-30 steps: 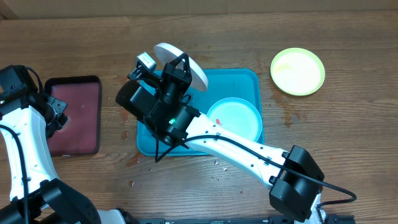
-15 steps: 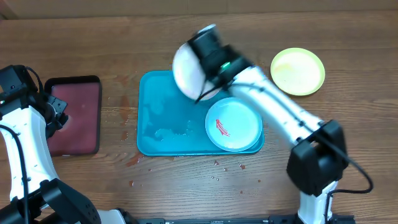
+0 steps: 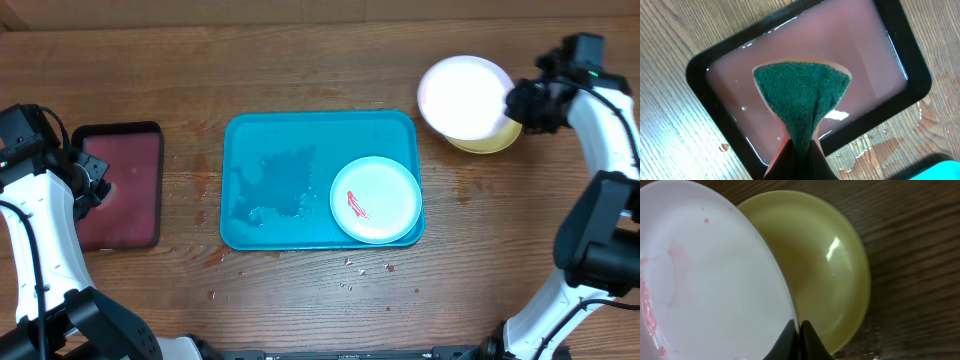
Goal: Clean dirty plates on tray and stack at the side
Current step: 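Carry the white plate right and set it on the yellow plate, then move the right gripper to the light-blue plate and grasp its rim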
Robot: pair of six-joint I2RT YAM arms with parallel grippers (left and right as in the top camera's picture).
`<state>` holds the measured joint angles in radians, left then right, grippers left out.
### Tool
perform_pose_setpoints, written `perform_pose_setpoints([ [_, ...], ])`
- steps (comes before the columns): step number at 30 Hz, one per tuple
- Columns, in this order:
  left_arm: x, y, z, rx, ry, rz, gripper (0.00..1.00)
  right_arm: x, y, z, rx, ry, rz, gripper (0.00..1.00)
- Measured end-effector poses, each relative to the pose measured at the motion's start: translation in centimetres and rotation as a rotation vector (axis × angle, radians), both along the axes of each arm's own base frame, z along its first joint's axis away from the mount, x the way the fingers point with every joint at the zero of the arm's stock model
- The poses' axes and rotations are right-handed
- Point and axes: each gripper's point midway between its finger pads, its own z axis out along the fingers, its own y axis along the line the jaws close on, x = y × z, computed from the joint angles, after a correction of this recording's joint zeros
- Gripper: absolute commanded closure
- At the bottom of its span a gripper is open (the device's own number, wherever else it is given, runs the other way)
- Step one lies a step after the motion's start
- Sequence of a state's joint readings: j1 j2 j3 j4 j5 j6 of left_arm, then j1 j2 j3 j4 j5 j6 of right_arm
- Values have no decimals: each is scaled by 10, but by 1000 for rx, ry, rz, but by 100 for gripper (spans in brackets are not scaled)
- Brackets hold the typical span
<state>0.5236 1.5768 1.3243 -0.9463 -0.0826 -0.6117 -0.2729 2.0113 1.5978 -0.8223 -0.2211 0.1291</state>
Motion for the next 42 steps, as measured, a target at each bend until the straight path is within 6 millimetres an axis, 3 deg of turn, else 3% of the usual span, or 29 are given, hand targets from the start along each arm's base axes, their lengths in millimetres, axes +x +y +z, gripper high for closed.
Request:
perform_pose_setpoints([
  [3,2,-2,0,-9,-10,-5,96,-6,-26,-12,9,-17,-56,96],
  [5,3,-3,0,-15,-13,-8,96,-7,-32,-19,10,-27,-69,95],
  [7,3,-3,0,-18,-15,-9,96,-7,-30,-24,11,-31,-67,76],
  [8,3,-4,0,-20,-16,-10,96,-7,-29,-26,14,-33,-60,48],
  [9,3,-4,0,-20,-16,-10,96,-7,-27,-26,17,-33,-58,41],
  [11,3,-4,0,-23,-17,-11,96,-4,-22,-25,26,-43,-54,35],
  [13,3,-4,0,-23,-17,-11,96,-4,-17,-25,37,-43,-41,36],
  [15,3,-4,0,-23,-17,-11,96,-5,-7,-25,65,-37,-13,44],
  [17,4,-4,0,-23,-18,-11,96,-8,18,-24,121,-34,79,48],
  [22,4,-4,0,-23,-18,-11,96,-20,119,-16,239,-55,456,48],
  [24,3,-4,0,-23,-17,-12,96,-33,169,-16,235,-47,638,48],
  [29,4,-4,0,-23,-18,-12,96,-59,235,-30,92,11,871,46],
  [33,5,-3,1,-20,-24,-12,96,-69,250,-39,-52,51,949,41],
  [38,5,-3,1,-19,-24,-12,96,-67,240,-45,-159,62,979,41],
  [42,5,-3,1,-19,-24,-12,96,-82,235,-59,-171,96,1046,41],
])
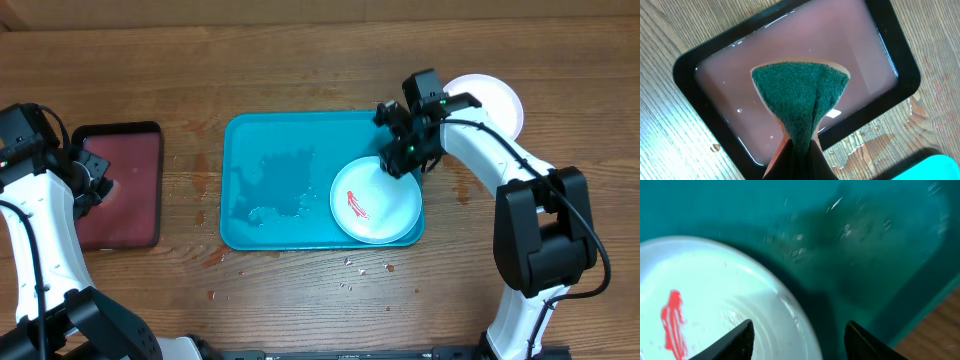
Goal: Clean dirty plates on tray and stack at the side
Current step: 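Move the right gripper to the light-blue plate and grasp its rim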
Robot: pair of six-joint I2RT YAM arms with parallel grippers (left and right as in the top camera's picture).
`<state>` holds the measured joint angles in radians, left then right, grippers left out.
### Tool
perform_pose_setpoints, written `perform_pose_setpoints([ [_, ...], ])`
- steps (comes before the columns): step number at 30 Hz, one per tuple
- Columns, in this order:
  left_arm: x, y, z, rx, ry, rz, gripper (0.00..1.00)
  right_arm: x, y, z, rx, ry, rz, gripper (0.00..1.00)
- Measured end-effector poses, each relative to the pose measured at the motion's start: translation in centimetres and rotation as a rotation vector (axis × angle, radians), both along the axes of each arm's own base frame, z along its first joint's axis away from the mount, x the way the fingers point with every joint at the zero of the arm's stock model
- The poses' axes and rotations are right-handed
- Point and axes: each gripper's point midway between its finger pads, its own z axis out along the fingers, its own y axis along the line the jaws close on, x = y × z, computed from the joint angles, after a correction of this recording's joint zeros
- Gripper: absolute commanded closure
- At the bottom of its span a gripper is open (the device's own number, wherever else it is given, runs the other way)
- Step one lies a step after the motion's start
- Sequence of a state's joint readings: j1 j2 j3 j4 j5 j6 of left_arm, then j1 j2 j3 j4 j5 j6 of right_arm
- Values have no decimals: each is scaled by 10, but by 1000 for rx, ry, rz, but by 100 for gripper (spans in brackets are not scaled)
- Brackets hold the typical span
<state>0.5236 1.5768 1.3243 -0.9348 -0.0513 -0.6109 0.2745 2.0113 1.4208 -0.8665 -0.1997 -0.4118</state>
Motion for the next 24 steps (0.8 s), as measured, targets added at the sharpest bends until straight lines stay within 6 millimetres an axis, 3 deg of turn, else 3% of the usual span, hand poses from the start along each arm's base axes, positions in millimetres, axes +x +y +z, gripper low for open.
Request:
perform_pose_setpoints([
  [3,0,0,0,0,0,0,96,-14,-1,-10,0,38,32,45],
  [5,0,0,0,0,0,0,96,-18,-1,-12,3,49,44,62],
  [9,0,-1,0,-4,-2,-2,96,-20,0,-15,10,53,44,84],
  [13,1,-2,0,-12,-7,-6,96,-13,5,-15,42,39,-19,96],
  [16,3,-5,0,-29,-17,-16,96,-5,17,-12,86,21,-75,96],
  [20,16,-17,2,-62,-61,-98,96,0,46,-7,140,-7,-118,94],
  [24,39,-53,7,-102,-117,-267,96,-4,90,-1,195,-33,-115,66],
])
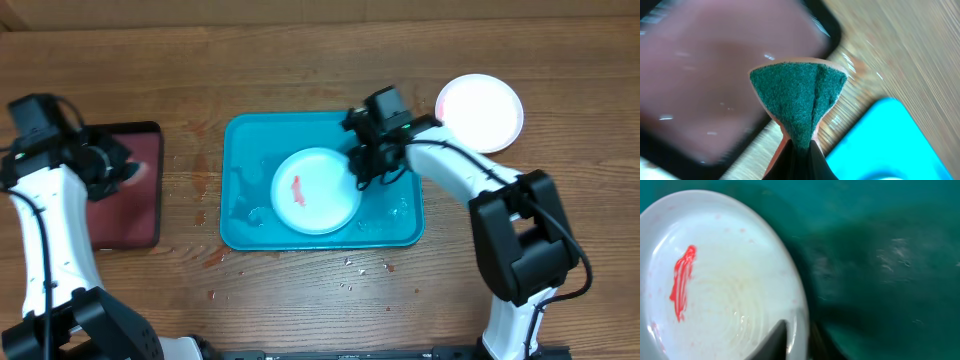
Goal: Clean dirty plates on tray and stack at the side
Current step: 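Move the right gripper to the light-blue plate and grasp its rim, then bring the sponge from the basin to the light-blue plate with left gripper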
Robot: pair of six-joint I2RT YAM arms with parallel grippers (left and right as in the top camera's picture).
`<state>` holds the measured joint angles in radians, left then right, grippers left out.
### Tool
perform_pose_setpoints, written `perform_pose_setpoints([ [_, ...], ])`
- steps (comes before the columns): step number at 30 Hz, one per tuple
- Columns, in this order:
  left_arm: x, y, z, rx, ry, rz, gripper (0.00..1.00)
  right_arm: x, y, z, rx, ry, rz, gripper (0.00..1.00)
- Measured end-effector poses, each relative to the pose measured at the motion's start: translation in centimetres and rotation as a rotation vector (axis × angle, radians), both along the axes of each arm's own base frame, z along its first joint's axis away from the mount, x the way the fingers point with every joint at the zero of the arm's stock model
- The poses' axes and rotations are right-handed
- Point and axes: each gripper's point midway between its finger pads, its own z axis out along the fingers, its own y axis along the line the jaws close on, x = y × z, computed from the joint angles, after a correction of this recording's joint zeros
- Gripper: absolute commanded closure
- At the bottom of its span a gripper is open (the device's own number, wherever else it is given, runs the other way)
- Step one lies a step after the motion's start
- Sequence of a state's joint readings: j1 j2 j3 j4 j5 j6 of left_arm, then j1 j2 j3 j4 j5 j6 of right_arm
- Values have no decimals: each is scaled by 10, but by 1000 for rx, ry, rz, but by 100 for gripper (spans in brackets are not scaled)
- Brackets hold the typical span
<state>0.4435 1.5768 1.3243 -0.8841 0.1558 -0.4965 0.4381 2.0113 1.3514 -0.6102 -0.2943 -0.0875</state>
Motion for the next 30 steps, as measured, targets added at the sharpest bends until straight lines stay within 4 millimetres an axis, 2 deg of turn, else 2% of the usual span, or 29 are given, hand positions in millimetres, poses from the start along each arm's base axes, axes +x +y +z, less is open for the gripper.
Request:
perform_pose_setpoints([
  [2,10,-26,1,-15,-12,-90,96,-8,19,1,6,-2,10,63],
  [4,15,-45,1,-18,-16,-153,96,-14,27,-1,-12,5,-7,63],
  [7,23,-74,2,-22,-26,-241,96,-17,24,-4,-38,28,-57,64],
  [11,26,-99,2,-17,-26,-324,96,-28,8,-10,-88,106,-129,66],
  [13,27,-110,2,-14,-26,-359,96,-32,2,-12,-106,135,-153,74],
  [19,28,-142,3,-9,-28,-458,96,-35,1,-13,-110,155,-179,87],
  [22,28,-152,3,-12,-29,-483,96,-34,2,-14,-105,157,-193,93],
  [26,28,-162,3,-11,-33,-508,96,-31,6,-18,-90,160,-223,96],
  [30,29,-170,3,-10,-35,-530,96,-18,14,-16,-41,133,-271,96],
])
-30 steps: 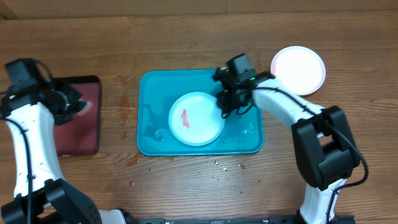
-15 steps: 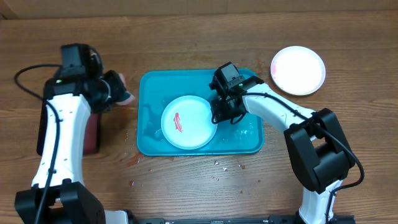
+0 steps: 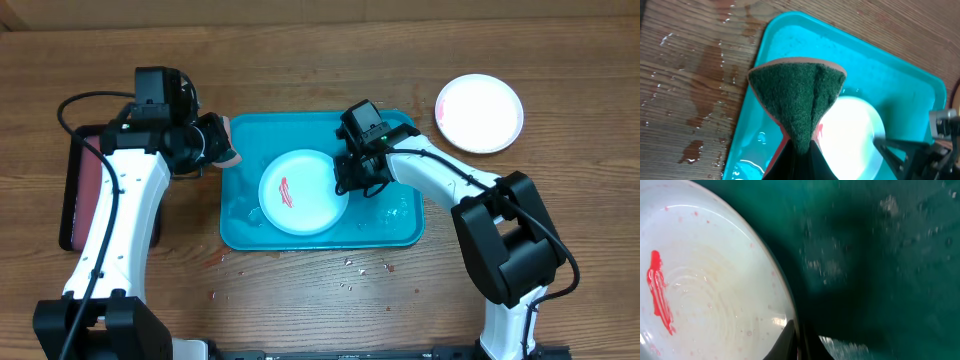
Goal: Clean dirty plates on tray and stack at the side
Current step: 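Bring the sponge from the basin to the light-blue plate with left gripper, then scrub the light-blue plate with the sponge in the left gripper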
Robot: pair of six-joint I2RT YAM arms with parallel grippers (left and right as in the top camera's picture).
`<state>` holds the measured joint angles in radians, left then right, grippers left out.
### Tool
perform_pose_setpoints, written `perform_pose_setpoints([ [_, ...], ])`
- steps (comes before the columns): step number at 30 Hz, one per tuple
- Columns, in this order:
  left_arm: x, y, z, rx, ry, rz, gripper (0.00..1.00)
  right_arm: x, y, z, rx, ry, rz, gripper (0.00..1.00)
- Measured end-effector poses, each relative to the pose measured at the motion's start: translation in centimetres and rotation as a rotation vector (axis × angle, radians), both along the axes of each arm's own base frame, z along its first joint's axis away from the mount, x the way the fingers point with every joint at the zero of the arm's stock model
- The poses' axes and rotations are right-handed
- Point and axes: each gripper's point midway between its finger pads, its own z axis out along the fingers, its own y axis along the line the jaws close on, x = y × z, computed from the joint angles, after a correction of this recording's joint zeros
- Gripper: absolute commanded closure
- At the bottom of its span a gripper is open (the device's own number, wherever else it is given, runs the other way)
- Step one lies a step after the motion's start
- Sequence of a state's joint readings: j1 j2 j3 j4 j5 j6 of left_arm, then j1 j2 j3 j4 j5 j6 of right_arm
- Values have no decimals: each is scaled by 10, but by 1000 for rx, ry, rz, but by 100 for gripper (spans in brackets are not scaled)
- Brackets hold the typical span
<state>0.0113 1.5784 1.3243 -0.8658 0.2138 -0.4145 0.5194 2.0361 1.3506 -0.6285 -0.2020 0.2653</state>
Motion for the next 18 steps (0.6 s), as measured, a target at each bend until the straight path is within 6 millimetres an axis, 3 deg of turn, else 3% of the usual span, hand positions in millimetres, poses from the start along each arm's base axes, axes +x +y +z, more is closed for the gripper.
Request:
perform_pose_setpoints([
  [3,2,-9,-4,0,4,-24,96,7,4,1,22,-14,-36,96],
  [8,8,-39,-31,2,52,-99,96,19,10,5,57,-51,-78,96],
  [11,9,-59,-53,6,92,-151,96,21,11,6,66,-49,-108,79],
  [18,9,-96,-83,13,124,-240,96,21,10,6,70,-38,-133,73],
])
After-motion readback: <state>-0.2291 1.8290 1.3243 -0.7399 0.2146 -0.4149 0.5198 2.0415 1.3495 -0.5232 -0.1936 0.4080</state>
